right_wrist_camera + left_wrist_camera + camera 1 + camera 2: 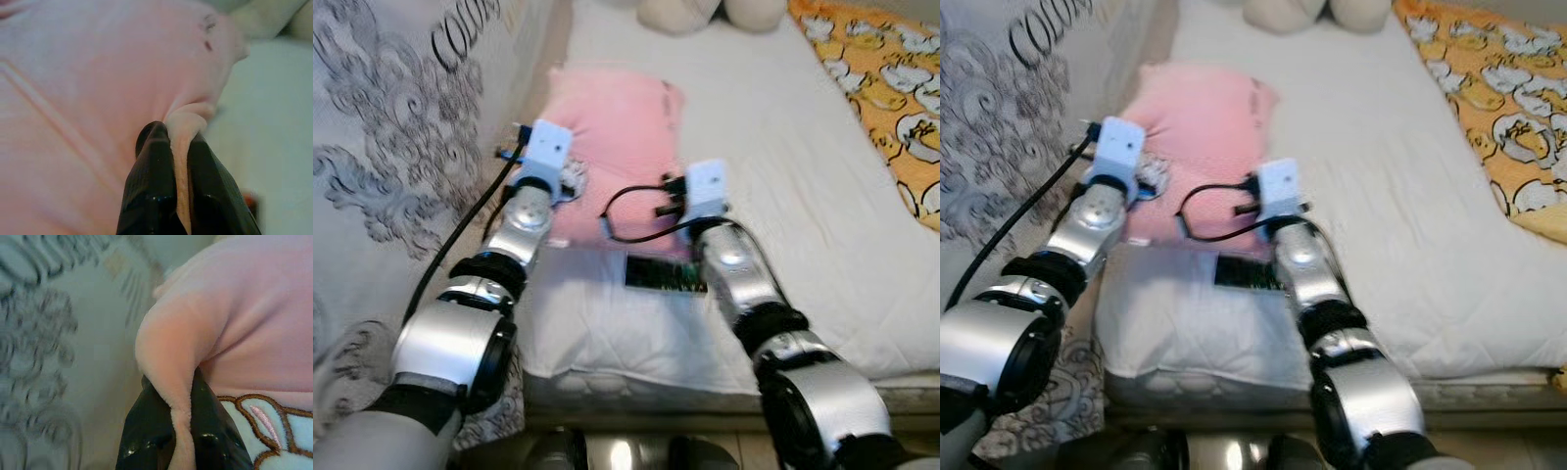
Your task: Clean up the room
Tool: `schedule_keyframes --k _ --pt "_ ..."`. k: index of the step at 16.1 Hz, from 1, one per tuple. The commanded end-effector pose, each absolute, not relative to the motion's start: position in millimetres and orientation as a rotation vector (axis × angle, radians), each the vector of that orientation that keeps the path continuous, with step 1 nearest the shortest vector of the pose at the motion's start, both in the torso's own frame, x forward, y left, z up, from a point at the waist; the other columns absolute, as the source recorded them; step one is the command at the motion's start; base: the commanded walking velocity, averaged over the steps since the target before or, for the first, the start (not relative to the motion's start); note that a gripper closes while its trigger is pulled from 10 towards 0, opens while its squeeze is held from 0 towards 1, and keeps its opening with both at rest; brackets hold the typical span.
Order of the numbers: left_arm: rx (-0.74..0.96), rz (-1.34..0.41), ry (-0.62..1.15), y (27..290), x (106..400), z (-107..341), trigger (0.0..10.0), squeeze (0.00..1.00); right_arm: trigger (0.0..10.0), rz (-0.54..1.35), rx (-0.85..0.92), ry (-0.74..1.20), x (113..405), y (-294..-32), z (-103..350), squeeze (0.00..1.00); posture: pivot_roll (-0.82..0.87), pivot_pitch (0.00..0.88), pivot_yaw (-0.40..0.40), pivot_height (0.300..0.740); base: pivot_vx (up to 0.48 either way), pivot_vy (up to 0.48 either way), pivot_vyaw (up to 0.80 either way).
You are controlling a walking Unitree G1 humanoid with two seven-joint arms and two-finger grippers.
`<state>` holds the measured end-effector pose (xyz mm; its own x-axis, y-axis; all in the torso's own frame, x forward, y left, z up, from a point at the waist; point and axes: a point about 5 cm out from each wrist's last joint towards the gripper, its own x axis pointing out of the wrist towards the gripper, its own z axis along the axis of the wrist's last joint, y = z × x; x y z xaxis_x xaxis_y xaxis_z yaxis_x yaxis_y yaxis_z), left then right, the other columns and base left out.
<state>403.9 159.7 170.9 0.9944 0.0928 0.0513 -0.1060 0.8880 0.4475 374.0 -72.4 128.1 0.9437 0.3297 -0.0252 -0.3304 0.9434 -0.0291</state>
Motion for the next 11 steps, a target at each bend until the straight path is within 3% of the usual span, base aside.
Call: schedule_keyframes --k 1,5,10,11 --pt "0.491 0.253 -0.017 191.8 401.5 173.8 10.0 0.00 10.0 0.289 -0.014 0.111 370.9 -87.0 109.4 0.00 -0.03 0.264 -0.020 0.740 0.000 0.000 0.00" --pt "0.571 0.342 0.007 215.9 396.2 170.3 10.0 0.00 10.0 0.390 -0.032 0.171 366.0 -57.2 103.2 0.00 -0.03 0.331 -0.054 0.740 0.000 0.000 0.00" --pt "0.607 0.368 -0.018 220.9 397.5 178.8 10.0 0.00 10.0 0.419 -0.022 0.191 363.0 -43.3 101.7 0.00 -0.03 0.337 -0.075 0.740 0.000 0.000 0.00" --pt "0.613 0.375 -0.033 223.6 398.4 184.1 10.0 0.01 10.0 0.430 0.011 0.203 361.4 -38.3 100.9 0.38 -0.02 0.332 -0.075 0.740 0.000 0.000 0.00"
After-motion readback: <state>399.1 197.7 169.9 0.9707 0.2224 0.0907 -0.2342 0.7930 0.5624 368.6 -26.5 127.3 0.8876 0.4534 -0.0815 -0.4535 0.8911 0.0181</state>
